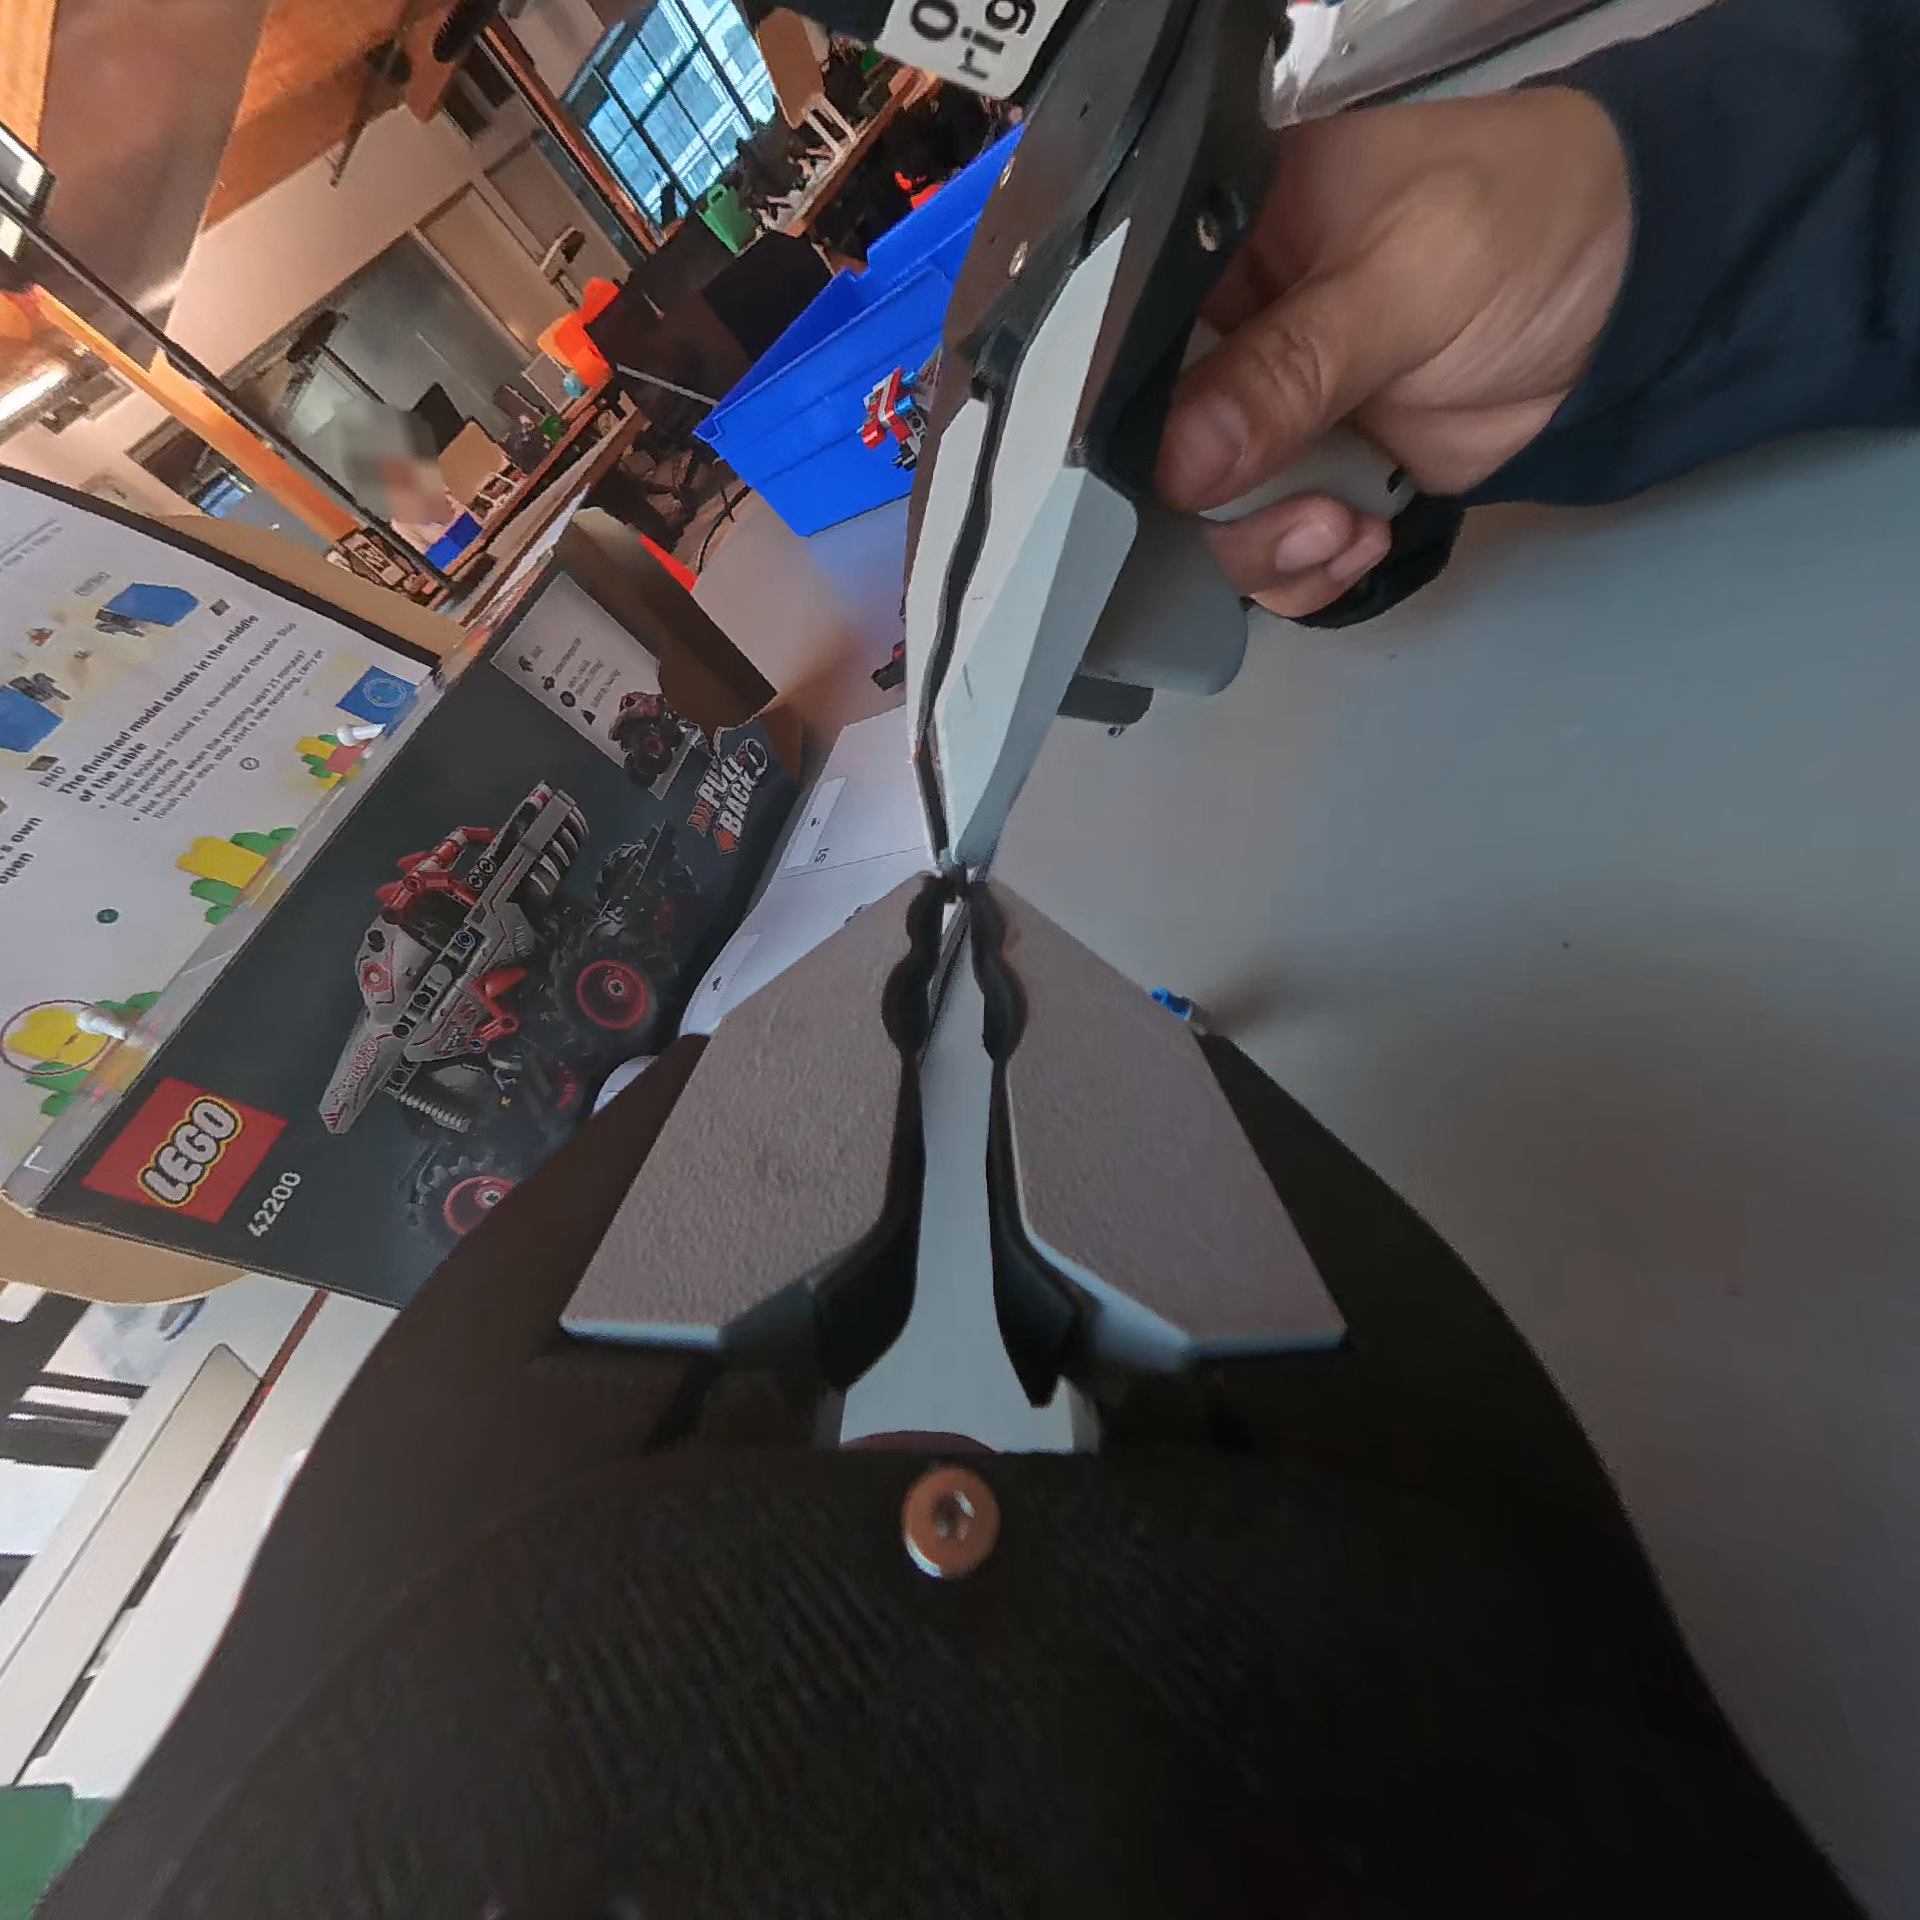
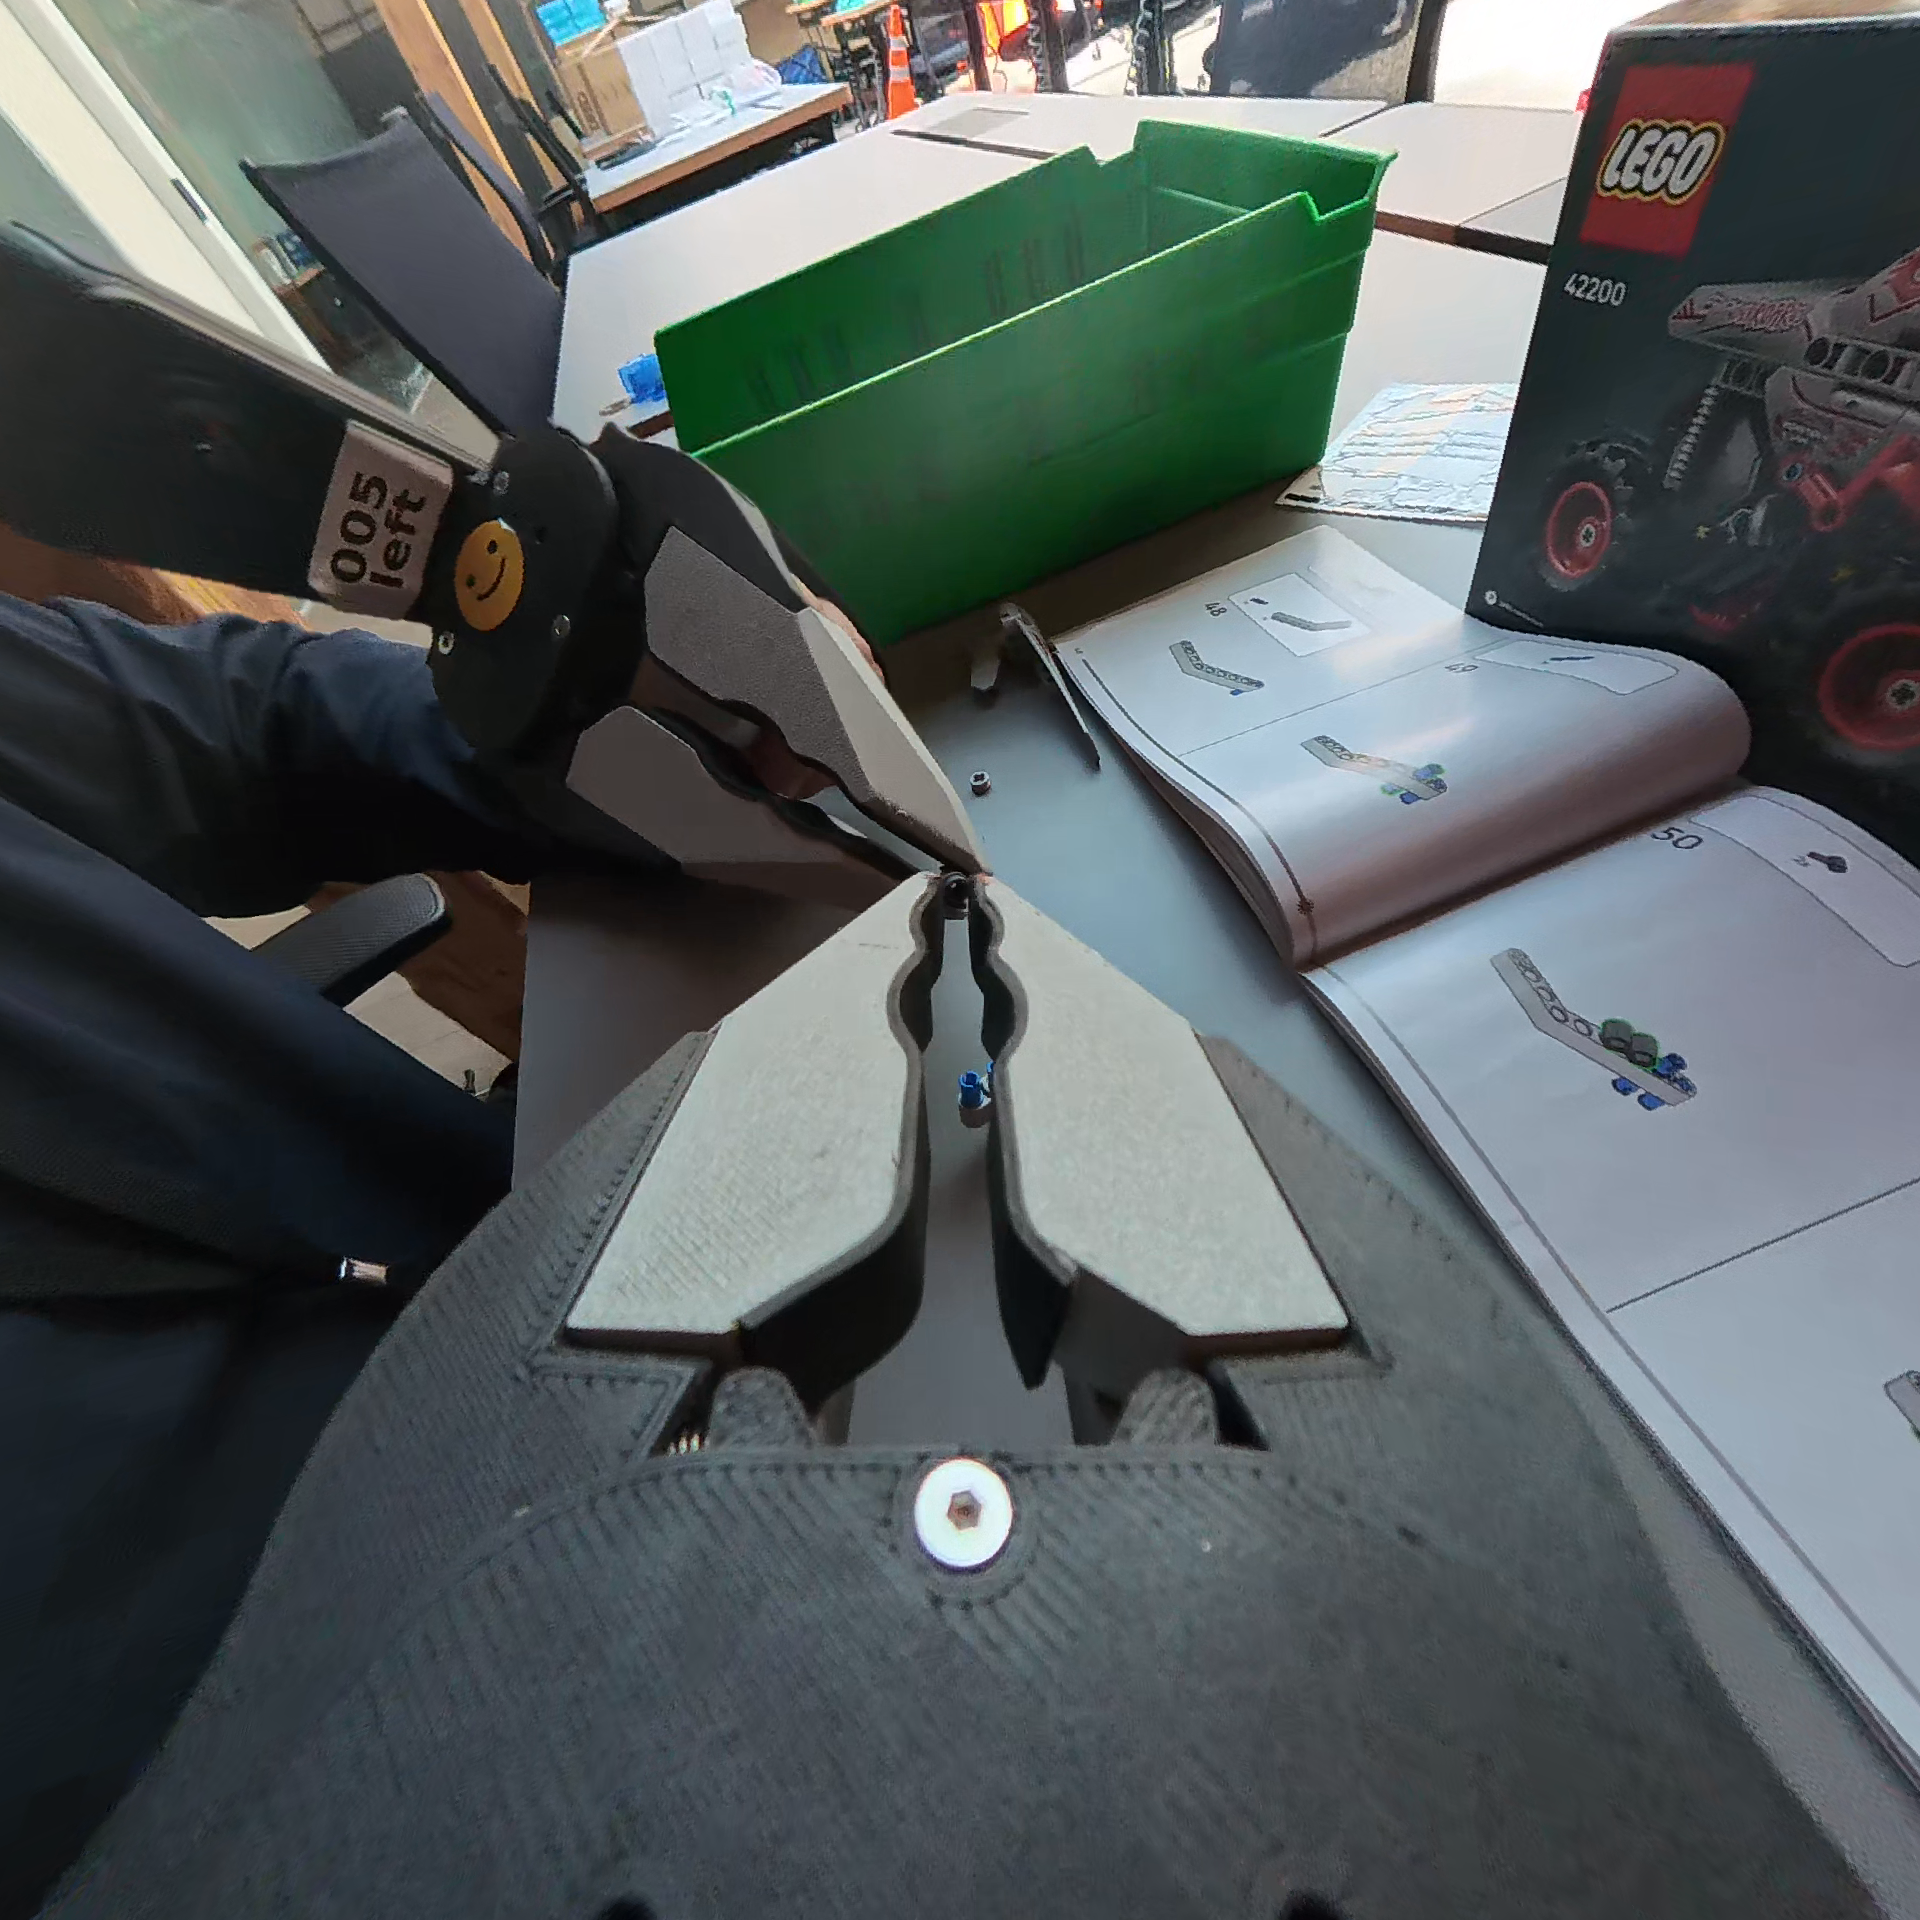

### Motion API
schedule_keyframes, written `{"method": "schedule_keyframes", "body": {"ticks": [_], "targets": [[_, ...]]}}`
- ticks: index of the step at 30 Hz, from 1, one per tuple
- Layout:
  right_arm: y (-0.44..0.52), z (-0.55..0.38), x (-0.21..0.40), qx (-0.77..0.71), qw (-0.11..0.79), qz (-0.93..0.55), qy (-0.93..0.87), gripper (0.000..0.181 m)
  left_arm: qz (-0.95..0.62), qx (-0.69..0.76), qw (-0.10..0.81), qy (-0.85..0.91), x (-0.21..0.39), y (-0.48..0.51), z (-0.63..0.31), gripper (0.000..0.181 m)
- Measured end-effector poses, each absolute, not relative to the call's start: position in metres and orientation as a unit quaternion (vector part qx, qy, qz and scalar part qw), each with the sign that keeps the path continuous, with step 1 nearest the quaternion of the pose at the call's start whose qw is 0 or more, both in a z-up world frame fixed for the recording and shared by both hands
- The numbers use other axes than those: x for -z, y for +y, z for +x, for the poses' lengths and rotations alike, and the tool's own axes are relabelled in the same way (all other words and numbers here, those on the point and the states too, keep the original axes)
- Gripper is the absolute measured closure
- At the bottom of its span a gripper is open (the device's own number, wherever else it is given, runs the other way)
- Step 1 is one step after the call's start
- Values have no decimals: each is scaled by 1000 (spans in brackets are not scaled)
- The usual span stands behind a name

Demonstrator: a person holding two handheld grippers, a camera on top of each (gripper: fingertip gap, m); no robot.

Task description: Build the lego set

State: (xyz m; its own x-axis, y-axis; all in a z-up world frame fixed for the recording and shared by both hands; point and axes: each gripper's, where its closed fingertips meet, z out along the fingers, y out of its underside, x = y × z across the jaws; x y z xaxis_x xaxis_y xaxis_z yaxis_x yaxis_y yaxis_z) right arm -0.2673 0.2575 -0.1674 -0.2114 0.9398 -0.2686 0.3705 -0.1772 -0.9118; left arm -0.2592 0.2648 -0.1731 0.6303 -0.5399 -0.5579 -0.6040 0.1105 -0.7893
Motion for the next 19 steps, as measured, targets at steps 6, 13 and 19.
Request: {"method": "schedule_keyframes", "body": {"ticks": [6, 13, 19], "targets": [[254, -266, 160, -569, 240, -560, -553, 180, -643, -32, 632, 432, 163, 262, -258, 180], [253, -266, 159, -606, 184, -572, -521, 180, -623, -87, 633, 451, 163, 261, -257, 180], [255, -265, 163, -591, 185, -574, -536, 181, -642, -56, 620, 447, 168, 262, -256, 177]]}}
